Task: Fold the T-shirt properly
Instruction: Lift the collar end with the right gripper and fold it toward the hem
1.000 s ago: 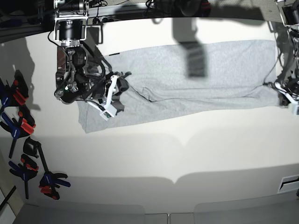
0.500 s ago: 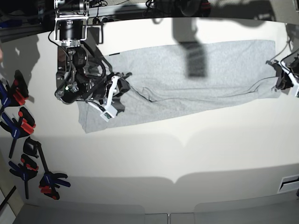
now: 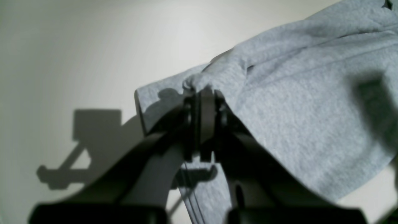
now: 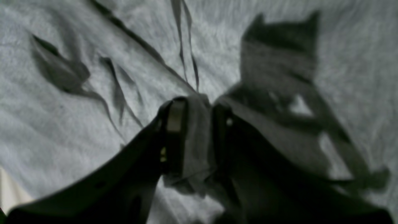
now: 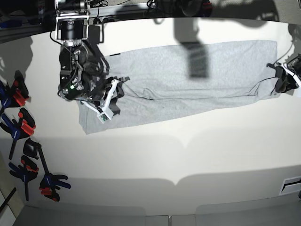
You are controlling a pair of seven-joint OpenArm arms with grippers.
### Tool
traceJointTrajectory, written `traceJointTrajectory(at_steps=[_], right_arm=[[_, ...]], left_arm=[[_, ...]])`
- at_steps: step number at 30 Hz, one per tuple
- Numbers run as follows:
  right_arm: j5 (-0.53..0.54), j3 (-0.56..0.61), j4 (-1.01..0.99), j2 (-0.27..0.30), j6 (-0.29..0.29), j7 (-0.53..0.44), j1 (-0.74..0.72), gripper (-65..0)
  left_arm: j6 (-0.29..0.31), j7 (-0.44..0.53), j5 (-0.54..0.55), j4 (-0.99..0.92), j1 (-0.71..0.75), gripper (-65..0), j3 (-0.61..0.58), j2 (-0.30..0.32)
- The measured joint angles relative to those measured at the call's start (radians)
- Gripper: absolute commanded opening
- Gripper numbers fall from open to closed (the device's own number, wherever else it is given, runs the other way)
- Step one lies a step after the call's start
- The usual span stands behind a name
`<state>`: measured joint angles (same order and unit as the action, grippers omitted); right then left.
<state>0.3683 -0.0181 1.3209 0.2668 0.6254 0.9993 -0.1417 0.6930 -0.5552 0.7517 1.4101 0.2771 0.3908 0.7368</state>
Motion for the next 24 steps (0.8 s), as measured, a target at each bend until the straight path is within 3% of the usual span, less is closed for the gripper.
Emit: traceJointTrajectory(at_steps=[4, 10, 13, 20, 24], right_arm=[[-0.074, -0.003, -0.135, -0.002, -0.050, -0.172, -0.021, -50.4], [-0.095, -0.004, -0.220, -0.003, -0.077, -0.225, -0.037, -50.4], [-0.092, -0.004, -0.221, -0.003, -0.088, -0.208, -0.043, -50.4], [-0.100, -0.003, -0.229, -0.004, -0.107, -0.187, -0.069, -50.4], [-0.105, -0.003, -0.229, -0.004, -0.109, -0.175, -0.077, -50.4]], left_arm=[[0.000, -0.054, 0.001, 0.000, 0.008, -65.0, 0.000, 0.000], [0.000, -0.073, 0.001, 0.000, 0.016, -65.0, 0.000, 0.000], [0.000, -0.102, 0.005, 0.000, 0.016, -65.0, 0.000, 0.000], [0.000, -0.334, 0.158, 0.000, 0.016, -65.0, 0.000, 0.003], [0.000, -0.316, 0.060, 0.001, 0.016, -65.0, 0.000, 0.003]])
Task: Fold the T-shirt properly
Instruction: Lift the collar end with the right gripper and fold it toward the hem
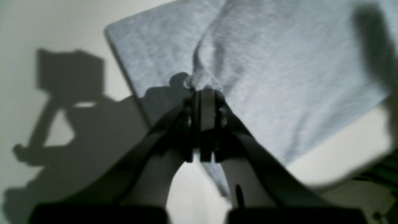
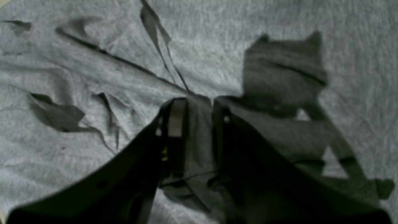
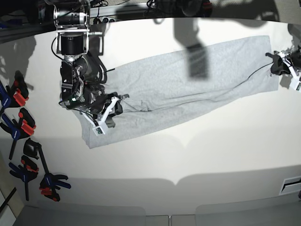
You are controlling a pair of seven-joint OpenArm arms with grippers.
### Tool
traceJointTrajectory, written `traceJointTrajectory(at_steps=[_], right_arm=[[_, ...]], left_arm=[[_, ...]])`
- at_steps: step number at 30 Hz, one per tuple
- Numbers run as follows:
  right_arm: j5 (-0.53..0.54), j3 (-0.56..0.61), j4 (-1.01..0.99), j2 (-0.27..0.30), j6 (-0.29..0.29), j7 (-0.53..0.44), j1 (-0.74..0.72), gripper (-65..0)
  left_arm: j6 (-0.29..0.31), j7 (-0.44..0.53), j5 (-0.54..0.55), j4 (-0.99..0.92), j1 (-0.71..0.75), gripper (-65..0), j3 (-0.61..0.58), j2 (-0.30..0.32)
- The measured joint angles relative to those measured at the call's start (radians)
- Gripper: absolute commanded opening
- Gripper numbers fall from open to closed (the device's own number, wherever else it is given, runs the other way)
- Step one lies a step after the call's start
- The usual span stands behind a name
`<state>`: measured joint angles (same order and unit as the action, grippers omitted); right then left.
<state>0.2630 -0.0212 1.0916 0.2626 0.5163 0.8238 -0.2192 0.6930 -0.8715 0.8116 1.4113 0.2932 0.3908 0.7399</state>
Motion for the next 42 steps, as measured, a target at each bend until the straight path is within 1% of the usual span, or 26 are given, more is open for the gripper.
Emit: traceJointTrajectory(at_steps=[2, 3, 8, 12, 13, 14, 16, 19, 20, 21, 22, 24, 26, 27, 29, 32, 34, 36, 37, 38, 40, 42], right_arm=[[0.000, 0.000, 0.000, 0.000, -0.003, -0.001, 0.000, -50.4], [0.000, 0.000, 0.000, -0.001, -0.005, -0.001, 0.000, -50.4], [-0.001, 0.000, 0.000, -0.002, -0.005, 0.000, 0.000, -50.4], [0.001, 0.000, -0.002, -0.002, -0.020, 0.000, 0.000, -50.4], [0.001, 0.000, -0.002, -0.002, -0.020, 0.000, 0.000, -50.4], [0.001, 0.000, -0.002, -0.002, -0.020, 0.000, 0.000, -50.4], [0.001, 0.000, -0.002, -0.002, -0.018, 0.000, -0.001, -50.4], [0.000, 0.000, 0.017, 0.000, 0.018, 0.016, -0.003, -50.4], [0.002, 0.000, 0.040, 0.001, 0.025, 0.035, -0.002, -50.4], [0.005, 0.000, 0.066, 0.004, 0.026, 0.059, -0.002, -50.4], [0.008, 0.001, 0.098, 0.006, 0.029, 0.072, 0.002, -50.4], [0.019, 0.004, 0.171, 0.006, 0.042, 0.118, 0.018, -50.4], [0.008, 0.004, 0.251, 0.011, 0.071, 0.184, 0.037, -50.4], [0.014, 0.005, 0.296, 0.011, 0.089, 0.192, 0.038, -50.4], [0.068, 0.005, 0.399, 0.014, 0.116, 0.188, 0.033, -50.3], [0.113, 0.005, 0.531, 0.005, 0.123, 0.169, 0.014, -49.8], [0.123, 0.008, 0.573, 0.002, 0.124, 0.182, 0.014, -45.0], [0.146, 0.007, 0.573, 0.003, 0.145, 0.196, 0.023, -37.6], [0.162, 0.008, 0.570, 0.000, 0.169, 0.199, 0.026, -34.2], [0.170, 0.018, 0.571, -0.011, 0.169, 0.199, 0.029, -32.1], [0.175, 0.065, 0.571, -0.030, 0.169, 0.188, 0.025, -31.4], [0.171, 0.153, 0.571, -0.050, 0.169, 0.187, 0.019, -31.4]], left_arm=[[0.000, 0.003, -0.070, 0.000, 0.000, -65.0, 0.000, 0.000], [0.000, 0.002, -0.077, -0.006, 0.000, -65.0, 0.000, 0.000], [0.000, 0.013, -0.080, -0.061, 0.000, -65.0, 0.000, 0.000], [0.001, 0.087, -0.106, -0.117, 0.000, -65.0, 0.000, 0.000], [0.000, 0.090, -0.106, -0.125, 0.000, -65.0, 0.000, 0.000], [0.000, 0.090, -0.105, -0.129, 0.000, -65.0, 0.000, 0.000], [0.000, 0.087, -0.061, -0.129, 0.000, -65.0, 0.000, 0.000], [0.000, 0.087, 0.020, -0.129, 0.000, -43.1, 0.000, 0.000], [0.000, 0.087, 0.032, -0.129, 0.000, -37.1, 0.000, 0.000], [-0.001, 0.087, 0.051, -0.129, 0.000, -33.0, 0.000, 0.000], [0.000, 0.087, 0.067, -0.129, 0.000, -30.7, 0.000, 0.000], [0.000, 0.086, 0.075, -0.129, 0.000, -30.4, 0.000, 0.000], [0.000, 0.086, 0.075, -0.129, 0.000, -30.4, 0.000, 0.000], [0.000, 0.086, 0.074, -0.129, 0.000, -30.4, 0.000, 0.000], [0.000, 0.086, 0.075, -0.129, 0.000, -30.4, 0.000, 0.000], [-0.001, 0.084, 0.080, -0.129, 0.000, -30.4, 0.000, 0.000], [-0.001, 0.078, 0.087, -0.129, 0.000, -30.4, 0.000, 0.000], [-0.001, 0.078, 0.095, -0.129, 0.000, -30.4, 0.000, 0.000], [-0.001, 0.078, 0.094, -0.129, 0.000, -30.4, 0.000, 0.000], [-0.001, 0.078, 0.098, -0.129, 0.000, -30.4, 0.000, 0.000], [0.000, 0.074, 0.121, -0.129, -0.002, -30.4, 0.000, 0.000], [-0.001, 0.071, 0.168, -0.129, -0.003, -30.4, 0.000, 0.000]])
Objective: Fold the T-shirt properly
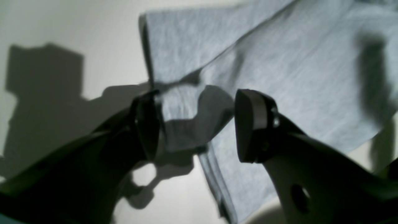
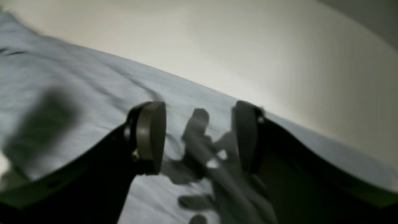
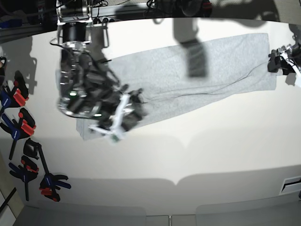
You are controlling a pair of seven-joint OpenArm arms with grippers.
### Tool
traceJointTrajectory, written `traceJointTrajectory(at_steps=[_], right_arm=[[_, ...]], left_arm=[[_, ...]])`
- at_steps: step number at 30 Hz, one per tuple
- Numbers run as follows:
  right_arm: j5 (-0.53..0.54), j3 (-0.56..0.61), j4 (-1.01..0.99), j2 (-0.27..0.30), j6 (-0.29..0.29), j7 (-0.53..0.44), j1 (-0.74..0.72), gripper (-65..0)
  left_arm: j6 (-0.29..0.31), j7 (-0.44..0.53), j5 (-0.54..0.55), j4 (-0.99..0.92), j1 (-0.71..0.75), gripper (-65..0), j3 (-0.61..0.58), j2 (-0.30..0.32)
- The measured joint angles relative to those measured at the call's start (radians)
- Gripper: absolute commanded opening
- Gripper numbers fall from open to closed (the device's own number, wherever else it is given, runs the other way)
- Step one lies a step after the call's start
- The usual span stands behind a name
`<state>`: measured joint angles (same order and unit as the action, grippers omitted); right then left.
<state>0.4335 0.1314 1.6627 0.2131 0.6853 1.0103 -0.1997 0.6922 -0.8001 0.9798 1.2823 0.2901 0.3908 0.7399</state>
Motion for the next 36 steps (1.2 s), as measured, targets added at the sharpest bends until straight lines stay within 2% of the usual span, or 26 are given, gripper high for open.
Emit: traceJointTrajectory(at_steps=[3, 6, 10, 13, 18, 27, 33, 36], right_arm=[[-0.112, 0.172, -0.001, -0.018, 0.007, 0.001, -0.026, -31.5], [-0.203, 0.319, -0.001, -0.011, 0.014, 0.002, -0.084, -31.6], [-0.256, 0.418, -0.008, -0.012, -0.027, 0.008, -0.143, -34.4], [-0.245, 0.425, -0.074, -0.025, -0.030, 0.010, -0.167, -36.1], [-0.208, 0.423, -0.233, -0.064, -0.031, 0.075, -0.207, -36.1], [-0.206, 0.423, -0.419, -0.122, -0.029, 0.085, -0.249, -36.3], [-0.208, 0.423, -0.422, -0.130, -0.029, 0.084, -0.249, -48.3], [-0.224, 0.423, -0.422, -0.130, -0.029, 0.083, -0.249, -49.1]], left_arm=[[0.000, 0.000, 0.046, 0.000, -0.002, -30.4, 0.000, 0.000], [0.000, -0.008, 0.053, 0.000, -0.002, -30.4, 0.000, 0.000], [0.000, -0.035, 0.054, 0.000, -0.002, -30.4, 0.000, 0.000], [0.000, -0.061, 0.053, 0.000, -0.002, -30.4, 0.000, 0.000], [0.000, -0.061, 0.056, 0.000, -0.002, -30.4, 0.000, 0.000], [0.000, -0.061, 0.056, 0.000, -0.002, -30.4, 0.000, 0.000], [0.000, -0.061, 0.056, 0.000, -0.002, -30.4, 0.000, 0.000], [0.000, -0.061, 0.056, 0.000, -0.002, -30.4, 0.000, 0.000]])
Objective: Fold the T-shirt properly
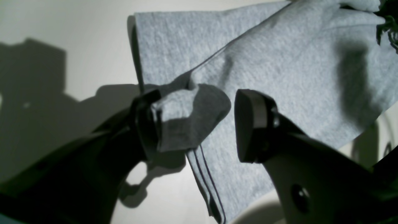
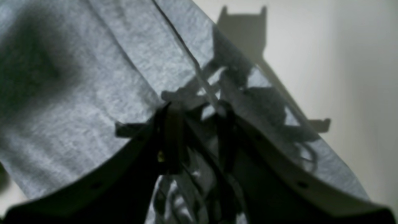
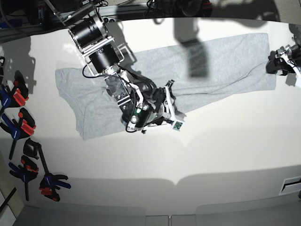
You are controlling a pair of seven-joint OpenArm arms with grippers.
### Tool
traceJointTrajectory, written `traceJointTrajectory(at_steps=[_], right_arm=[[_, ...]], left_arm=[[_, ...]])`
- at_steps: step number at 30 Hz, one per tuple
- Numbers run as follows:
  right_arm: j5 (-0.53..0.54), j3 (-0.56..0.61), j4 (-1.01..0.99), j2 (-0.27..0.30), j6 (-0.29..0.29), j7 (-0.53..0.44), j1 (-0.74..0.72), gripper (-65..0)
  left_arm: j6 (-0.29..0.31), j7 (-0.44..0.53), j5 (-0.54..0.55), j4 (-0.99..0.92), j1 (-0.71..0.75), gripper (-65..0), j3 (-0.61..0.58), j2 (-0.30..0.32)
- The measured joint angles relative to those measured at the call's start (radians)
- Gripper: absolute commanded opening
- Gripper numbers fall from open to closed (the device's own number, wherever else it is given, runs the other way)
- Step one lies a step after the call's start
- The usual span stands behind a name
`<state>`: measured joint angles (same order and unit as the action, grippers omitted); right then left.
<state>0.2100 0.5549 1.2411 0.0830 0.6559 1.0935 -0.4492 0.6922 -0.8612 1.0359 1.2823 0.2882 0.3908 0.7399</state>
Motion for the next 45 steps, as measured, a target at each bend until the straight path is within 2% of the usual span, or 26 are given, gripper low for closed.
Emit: traceJointTrajectory(at_steps=[8, 11, 16, 21, 24, 29, 32, 36, 41, 45], right_arm=[[-0.031, 0.000, -0.050, -0.002, 0.000, -0.021, -0.002, -49.8], [-0.031, 0.000, -0.055, -0.012, 0.000, -0.022, -0.002, -65.0], [-0.035, 0.000, -0.037, -0.036, 0.000, -0.022, -0.003, -65.0], [-0.032, 0.000, 0.030, -0.033, 0.000, 0.068, -0.008, -65.0], [-0.025, 0.000, 0.053, -0.024, 0.000, 0.071, -0.008, -65.0], [-0.012, 0.000, 0.108, 0.018, -0.001, 0.095, 0.001, -65.0], [0.060, 0.000, 0.164, 0.043, -0.001, 0.153, 0.006, -65.0], [0.130, 0.000, 0.276, 0.070, -0.002, 0.188, 0.038, -65.0], [0.131, 0.000, 0.377, 0.109, -0.010, 0.207, 0.106, -65.0], [0.132, 0.000, 0.397, 0.119, -0.010, 0.218, 0.181, -65.0]], left_arm=[[0.000, 0.000, 0.000, 0.000, 0.000, -30.4, 0.000, 0.000], [0.000, 0.000, 0.000, 0.000, 0.000, -30.4, 0.000, 0.000], [0.000, 0.000, -0.003, 0.000, 0.000, -30.4, 0.000, 0.000], [0.000, 0.000, -0.008, 0.000, 0.000, -30.4, 0.000, 0.000], [0.000, 0.000, -0.008, 0.000, 0.000, -30.4, 0.000, 0.000], [0.000, 0.000, -0.008, 0.000, 0.000, -32.8, 0.000, 0.000], [0.000, 0.000, -0.008, 0.000, 0.000, -35.6, 0.000, 0.000], [0.000, 0.000, -0.008, 0.000, 0.000, -36.1, 0.000, 0.000], [0.000, 0.000, -0.008, 0.000, 0.000, -36.1, 0.000, 0.000], [0.000, 0.000, -0.007, 0.000, 0.000, -36.1, 0.000, 0.000]])
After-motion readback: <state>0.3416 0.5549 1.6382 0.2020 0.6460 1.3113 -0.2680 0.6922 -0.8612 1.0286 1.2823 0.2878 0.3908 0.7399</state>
